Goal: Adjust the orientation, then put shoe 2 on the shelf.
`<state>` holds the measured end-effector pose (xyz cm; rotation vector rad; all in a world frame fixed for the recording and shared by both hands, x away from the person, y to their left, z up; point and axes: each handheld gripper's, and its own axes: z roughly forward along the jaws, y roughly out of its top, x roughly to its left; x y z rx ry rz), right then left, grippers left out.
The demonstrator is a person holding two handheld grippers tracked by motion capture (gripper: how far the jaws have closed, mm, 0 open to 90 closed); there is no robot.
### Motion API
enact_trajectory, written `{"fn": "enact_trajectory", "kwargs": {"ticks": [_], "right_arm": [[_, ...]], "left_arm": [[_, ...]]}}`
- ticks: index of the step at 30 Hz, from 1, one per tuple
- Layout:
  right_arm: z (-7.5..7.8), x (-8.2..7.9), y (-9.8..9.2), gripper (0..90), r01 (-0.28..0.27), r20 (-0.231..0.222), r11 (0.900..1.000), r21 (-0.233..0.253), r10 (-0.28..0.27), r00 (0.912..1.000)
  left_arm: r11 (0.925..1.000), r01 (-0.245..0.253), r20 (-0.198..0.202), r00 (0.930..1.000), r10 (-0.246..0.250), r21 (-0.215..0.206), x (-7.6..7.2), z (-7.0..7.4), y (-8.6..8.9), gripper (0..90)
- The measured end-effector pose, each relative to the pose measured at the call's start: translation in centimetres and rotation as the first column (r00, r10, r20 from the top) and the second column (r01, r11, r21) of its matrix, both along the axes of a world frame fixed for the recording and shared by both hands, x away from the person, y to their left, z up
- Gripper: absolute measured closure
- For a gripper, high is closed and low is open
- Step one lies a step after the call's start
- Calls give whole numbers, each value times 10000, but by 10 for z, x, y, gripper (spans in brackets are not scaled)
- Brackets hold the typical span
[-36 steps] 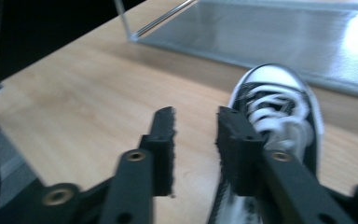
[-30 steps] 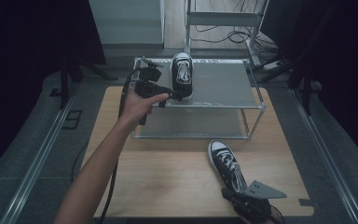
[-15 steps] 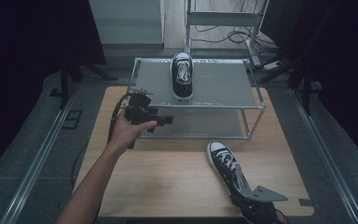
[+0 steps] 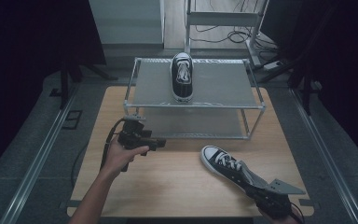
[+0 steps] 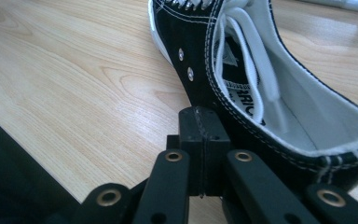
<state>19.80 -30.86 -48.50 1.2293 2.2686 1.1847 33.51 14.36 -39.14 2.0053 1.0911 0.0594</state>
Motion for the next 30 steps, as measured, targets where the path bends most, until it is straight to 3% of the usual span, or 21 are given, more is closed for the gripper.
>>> {"fn": "enact_trajectory", "kwargs": {"ticks": [3, 4, 6, 9, 11, 12, 15, 23, 30], "right_arm": [[7, -5, 7, 638, -268, 445, 9996, 100, 264, 9987], [18, -7, 10, 544, -351, 829, 9992, 171, 335, 9960], [24, -6, 10, 495, -400, 932, 9989, 258, 374, 9949], [47, 7, 11, 296, -372, 1037, 9991, 203, 349, 9940], [51, 12, 11, 266, -428, 984, 9991, 83, 417, 9943], [56, 23, 11, 243, -430, 836, 9990, -137, 440, 9955], [60, 34, 11, 231, -673, 611, 9977, -86, 677, 9958], [67, 72, 17, 244, -704, -207, 9975, 104, 706, 9973], [65, 96, 27, 252, -1032, -987, 9924, -663, 964, 9904]], "left_arm": [[10000, -30, -64, 10000, 31, 25, -4, -9, 5, 224], [10000, -68, -89, 9999, 68, 43, -5, -12, 6, 224], [9999, -96, -117, 9999, 96, 77, -9, -18, 8, 224], [9994, -183, -102, 9998, 186, 299, -16, -29, 8, 223], [9993, -205, -108, 9997, 209, 307, -18, -31, 8, 223], [9994, -184, -136, 9997, 188, 305, -19, -34, 8, 224], [9991, -164, -154, 9997, 170, 393, -23, -40, 6, 224], [9990, -295, -173, 9994, 301, 336, -27, -53, 7, 224], [9989, -469, -286, 9985, 470, 63, -33, -67, 8, 225]]}}
